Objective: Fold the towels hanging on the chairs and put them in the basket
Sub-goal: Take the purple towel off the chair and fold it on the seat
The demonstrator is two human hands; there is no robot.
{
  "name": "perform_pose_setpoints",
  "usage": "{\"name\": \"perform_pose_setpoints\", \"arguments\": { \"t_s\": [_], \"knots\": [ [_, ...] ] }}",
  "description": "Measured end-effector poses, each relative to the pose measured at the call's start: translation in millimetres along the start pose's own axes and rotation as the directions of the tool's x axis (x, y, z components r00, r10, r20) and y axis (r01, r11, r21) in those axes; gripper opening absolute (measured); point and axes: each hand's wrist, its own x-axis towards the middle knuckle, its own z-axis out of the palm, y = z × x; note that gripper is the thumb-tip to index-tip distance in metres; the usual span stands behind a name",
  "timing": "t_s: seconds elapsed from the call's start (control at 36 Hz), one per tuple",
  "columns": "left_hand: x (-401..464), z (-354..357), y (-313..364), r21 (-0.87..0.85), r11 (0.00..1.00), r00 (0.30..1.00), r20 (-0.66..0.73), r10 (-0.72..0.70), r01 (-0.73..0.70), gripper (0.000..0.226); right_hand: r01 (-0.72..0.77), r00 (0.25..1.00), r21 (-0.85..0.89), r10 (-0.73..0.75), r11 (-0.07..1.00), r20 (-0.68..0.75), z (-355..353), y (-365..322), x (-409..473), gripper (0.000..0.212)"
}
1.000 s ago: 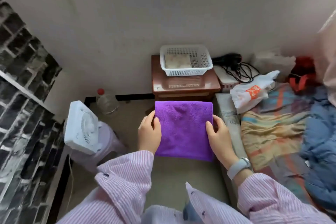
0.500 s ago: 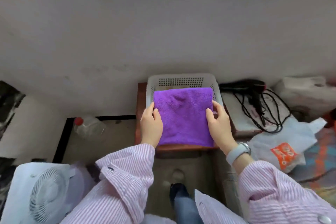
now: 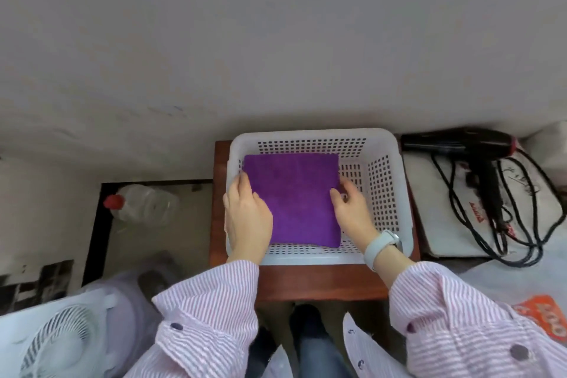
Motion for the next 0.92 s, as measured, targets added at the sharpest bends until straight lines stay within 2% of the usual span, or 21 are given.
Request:
{"name": "perform_pose_setpoints", "arguments": {
  "t_s": [0.11, 0.17, 0.22, 0.25, 0.28, 0.33, 0.39, 0.47, 0.58, 0.72, 0.83, 0.92],
  "knots": [
    [-3, 10, 2, 0.178, 0.970, 0.984, -0.038, 0.173, -0.164, 0.044, -0.037, 0.998, -0.041, 0.039, 0.998, 0.047, -6, 9, 9, 0.039],
    [3, 17, -1, 0.229, 0.934, 0.962, 0.048, 0.270, -0.274, 0.044, 0.008, 0.999, -0.124, -0.004, 0.992, 0.035, -8, 10, 10, 0.046],
    [11, 26, -4, 0.279, 0.905, 0.946, 0.138, 0.294, -0.322, 0.047, 0.084, 0.991, -0.317, -0.113, 0.945, -0.074, -9, 7, 8, 0.051],
    [16, 31, -5, 0.305, 0.896, 0.944, 0.166, 0.284, -0.323, 0.049, 0.160, 0.965, -0.445, -0.235, 0.881, -0.117, -9, 3, 7, 0.048],
    [21, 35, -7, 0.327, 0.890, 0.945, 0.188, 0.268, -0.318, 0.053, 0.258, 0.920, -0.574, -0.380, 0.777, -0.102, -7, 0, 6, 0.046],
    [29, 43, -13, 0.359, 0.879, 0.944, 0.211, 0.252, -0.315, 0.060, 0.405, 0.828, -0.741, -0.558, 0.536, 0.050, 1, -5, 7, 0.047],
    [32, 50, -19, 0.372, 0.871, 0.943, 0.214, 0.256, -0.321, 0.060, 0.447, 0.814, -0.808, -0.548, 0.384, 0.191, 13, 4, 16, 0.049],
    [33, 57, -21, 0.382, 0.872, 0.950, 0.186, 0.252, -0.306, 0.058, 0.428, 0.849, -0.853, -0.456, 0.299, 0.266, 21, 15, 32, 0.051],
    [34, 66, -24, 0.396, 0.871, 0.954, 0.181, 0.237, -0.291, 0.058, 0.432, 0.859, -0.866, -0.408, 0.252, 0.310, 23, 31, 49, 0.055],
    [36, 72, -27, 0.424, 0.852, 0.950, 0.188, 0.250, -0.308, 0.058, 0.434, 0.869, -0.858, -0.378, 0.274, 0.319, 25, 36, 54, 0.057],
    [35, 67, -24, 0.417, 0.858, 0.949, 0.218, 0.226, -0.300, 0.059, 0.452, 0.881, -0.824, -0.315, 0.341, 0.353, 21, 26, 50, 0.061],
    [36, 57, -16, 0.349, 0.888, 0.941, 0.263, 0.215, -0.301, 0.057, 0.445, 0.886, -0.796, -0.332, 0.410, 0.324, 14, 11, 43, 0.056]
  ]
}}
